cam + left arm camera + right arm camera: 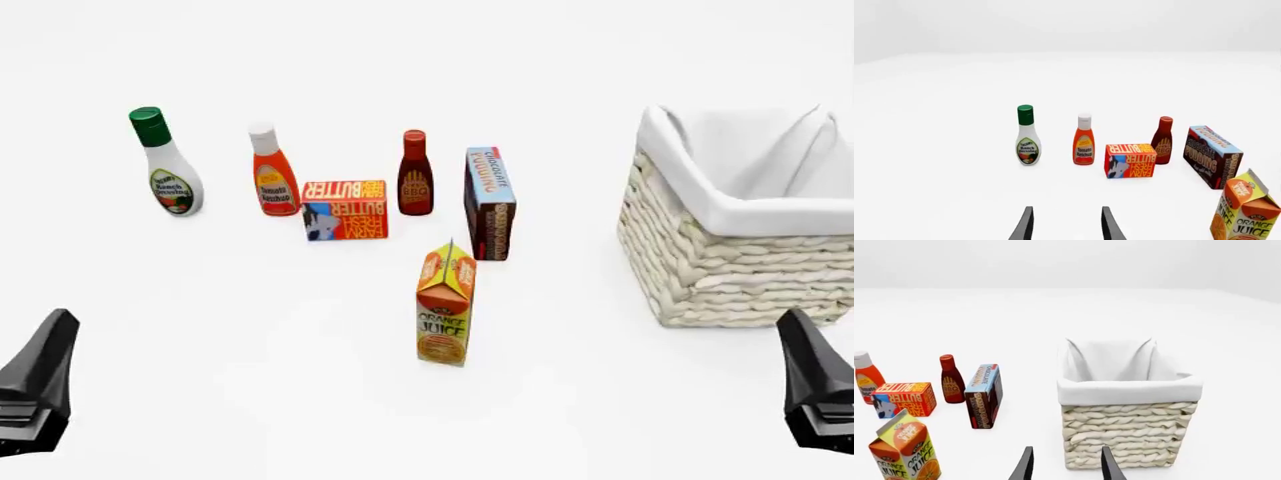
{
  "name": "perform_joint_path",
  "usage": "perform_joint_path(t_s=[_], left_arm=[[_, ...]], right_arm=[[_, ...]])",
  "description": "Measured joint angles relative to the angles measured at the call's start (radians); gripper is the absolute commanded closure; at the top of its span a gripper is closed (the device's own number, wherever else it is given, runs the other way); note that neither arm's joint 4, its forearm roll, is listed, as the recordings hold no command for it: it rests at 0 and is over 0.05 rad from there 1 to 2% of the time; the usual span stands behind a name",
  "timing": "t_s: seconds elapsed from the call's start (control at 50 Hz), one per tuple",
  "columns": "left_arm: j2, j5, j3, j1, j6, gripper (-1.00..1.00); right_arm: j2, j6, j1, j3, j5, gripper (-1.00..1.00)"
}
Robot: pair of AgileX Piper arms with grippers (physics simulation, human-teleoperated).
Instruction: Pick the orange juice and place it in the basket.
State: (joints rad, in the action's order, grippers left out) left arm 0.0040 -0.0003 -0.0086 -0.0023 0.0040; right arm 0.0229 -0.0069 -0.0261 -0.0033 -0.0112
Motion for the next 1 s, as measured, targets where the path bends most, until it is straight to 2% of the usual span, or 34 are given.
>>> perform_joint_path(t_s=[0.42,0.7,1.0], left_arm=[[0.002,0.005,-0.003,-0.002,-0.005,-1.0],[0.002,0.009,-0.006,-0.002,-0.006,-1.0],[0.001,0.012,-0.009,-0.002,-0.006,-1.0]], right_arm=[[-0.023,-0.015,-0.012,-0.016,0.026,-1.0],[-0.016,0.055,0.035,-0.107,0.076,-1.0],[0.118,0.12,0.086,-0.251,0.136,-1.0]])
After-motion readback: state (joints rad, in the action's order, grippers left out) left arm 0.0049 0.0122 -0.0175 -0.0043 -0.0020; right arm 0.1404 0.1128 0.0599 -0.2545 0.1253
